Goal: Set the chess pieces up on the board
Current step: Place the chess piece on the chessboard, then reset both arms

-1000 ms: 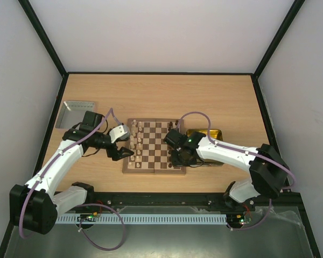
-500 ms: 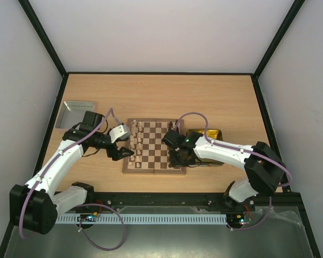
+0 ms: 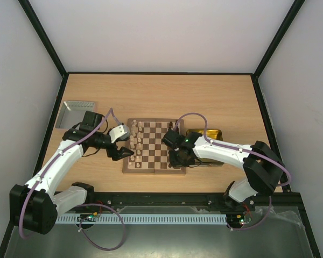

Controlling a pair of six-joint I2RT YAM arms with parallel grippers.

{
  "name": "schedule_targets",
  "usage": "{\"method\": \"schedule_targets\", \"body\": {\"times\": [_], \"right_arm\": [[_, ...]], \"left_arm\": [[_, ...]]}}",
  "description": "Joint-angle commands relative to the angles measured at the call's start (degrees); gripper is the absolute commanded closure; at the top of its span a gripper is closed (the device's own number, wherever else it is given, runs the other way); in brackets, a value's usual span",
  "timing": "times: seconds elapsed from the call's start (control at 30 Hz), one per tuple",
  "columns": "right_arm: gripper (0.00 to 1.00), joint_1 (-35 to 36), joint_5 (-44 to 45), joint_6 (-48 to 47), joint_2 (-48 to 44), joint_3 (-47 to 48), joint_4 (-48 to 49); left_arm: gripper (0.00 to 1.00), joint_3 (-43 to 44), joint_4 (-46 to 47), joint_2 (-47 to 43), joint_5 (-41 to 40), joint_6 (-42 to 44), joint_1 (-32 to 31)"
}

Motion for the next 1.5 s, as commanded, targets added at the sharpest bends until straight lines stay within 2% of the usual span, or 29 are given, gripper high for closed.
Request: {"method": "schedule_targets", "body": {"times": [0.0, 0.17, 0.6, 1.03, 1.07, 1.17, 1.23, 1.4, 1.43, 1.47], "right_arm": [[0.82, 0.45, -0.01, -0.4, 0.28, -0.2, 0.02], [0.74, 0.43, -0.87, -0.53, -0.11, -0.06, 0.44], [0.73, 0.45, -0.4, 0.26, -2.45, 1.44, -1.2], [0.71, 0.19, 5.48, -1.11, -7.94, 11.41, -10.84], [0.69, 0.08, 6.49, -1.29, -8.55, 12.06, -11.75], [0.46, 0.05, 8.08, -1.83, -10.66, 12.42, -12.41], [0.38, 0.0, 9.0, -1.8, -12.16, 12.25, -12.42], [0.27, -0.52, 12.5, -1.95, -15.17, 11.09, -12.53], [0.16, -1.09, 14.94, -2.45, -17.21, 9.0, -11.94], [0.14, -1.64, 15.91, -2.63, -18.19, 7.96, -11.71]], "left_arm": [[0.16, -0.74, -0.02, -0.32, 0.54, -0.01, -0.12], [0.16, -0.69, 0.02, -0.39, 0.51, -0.06, -0.18], [0.16, -0.68, -0.05, -0.41, 0.54, -0.1, -0.16], [0.16, -0.85, 0.28, -0.25, 0.16, -0.36, -0.15], [0.16, -0.89, 0.36, -0.24, 0.11, -0.4, -0.14], [0.16, -0.68, 0.14, -0.19, -0.06, -0.42, -0.17], [0.16, -0.44, 0.18, -0.23, -0.53, -0.89, -0.14], [0.16, 0.4, 0.19, 0.12, -4.63, -2.16, -0.18], [0.16, 0.64, 0.39, -0.24, -7.58, -2.75, -0.15], [0.16, 0.73, 0.34, -0.51, -8.93, -2.81, -0.15]]}}
